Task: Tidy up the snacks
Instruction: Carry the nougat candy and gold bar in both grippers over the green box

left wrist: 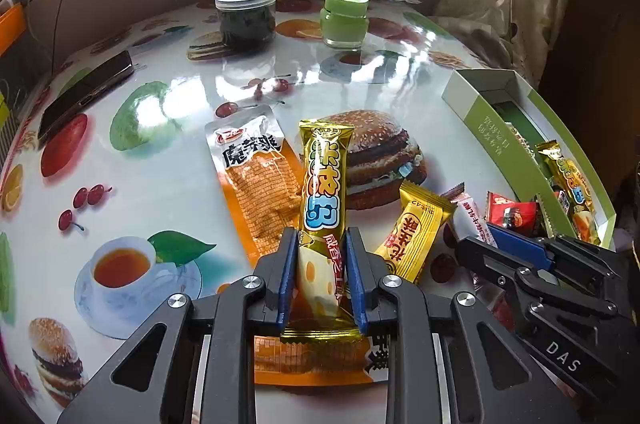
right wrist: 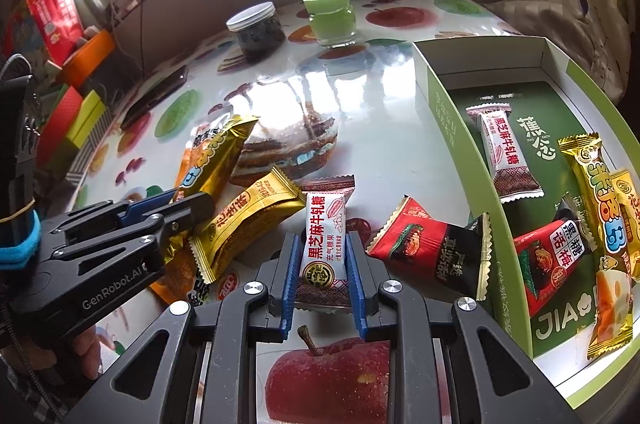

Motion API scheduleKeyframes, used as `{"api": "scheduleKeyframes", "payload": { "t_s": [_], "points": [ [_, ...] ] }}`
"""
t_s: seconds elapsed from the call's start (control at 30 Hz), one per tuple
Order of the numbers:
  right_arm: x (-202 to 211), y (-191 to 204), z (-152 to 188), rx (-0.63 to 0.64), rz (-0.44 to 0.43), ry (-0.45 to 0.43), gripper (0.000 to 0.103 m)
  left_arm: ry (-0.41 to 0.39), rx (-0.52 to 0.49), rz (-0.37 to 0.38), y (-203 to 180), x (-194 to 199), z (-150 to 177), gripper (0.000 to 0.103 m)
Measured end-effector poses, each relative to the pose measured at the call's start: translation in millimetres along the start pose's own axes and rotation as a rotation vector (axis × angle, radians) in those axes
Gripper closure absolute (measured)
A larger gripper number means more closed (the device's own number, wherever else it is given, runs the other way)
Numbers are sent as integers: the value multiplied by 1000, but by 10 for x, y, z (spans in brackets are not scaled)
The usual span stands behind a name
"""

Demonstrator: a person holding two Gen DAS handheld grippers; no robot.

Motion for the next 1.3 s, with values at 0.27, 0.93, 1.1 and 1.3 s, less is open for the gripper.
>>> {"api": "scheduleKeyframes", "payload": {
  "t_s": [0.27, 0.93, 1.1, 1.3],
  "points": [
    [17, -12, 19, -9, 6, -3, 81, -25, 18, 15, -13, 100, 24, 79],
    [264, -35, 73, -15, 11, -49, 81, -80, 26, 30, -107, 407, 103, 79],
    [394, -42, 68, -9, 13, -74, 81, -95, 18, 39, -175, 500, 98, 79],
    [535, -72, 75, -13, 12, -101, 81, -113, 4, 52, -279, 597, 60, 79]
  ]
}}
Point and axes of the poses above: each gripper's, at about its wrist camera, not at the fingertips, and x roughly against the way its jaws point, y to its left, z to its underside, the point moved 7 cm from there along -x, roughly the way its jaws point, and after that the axes turned 5 degrees about y, right-handed, at the moved point
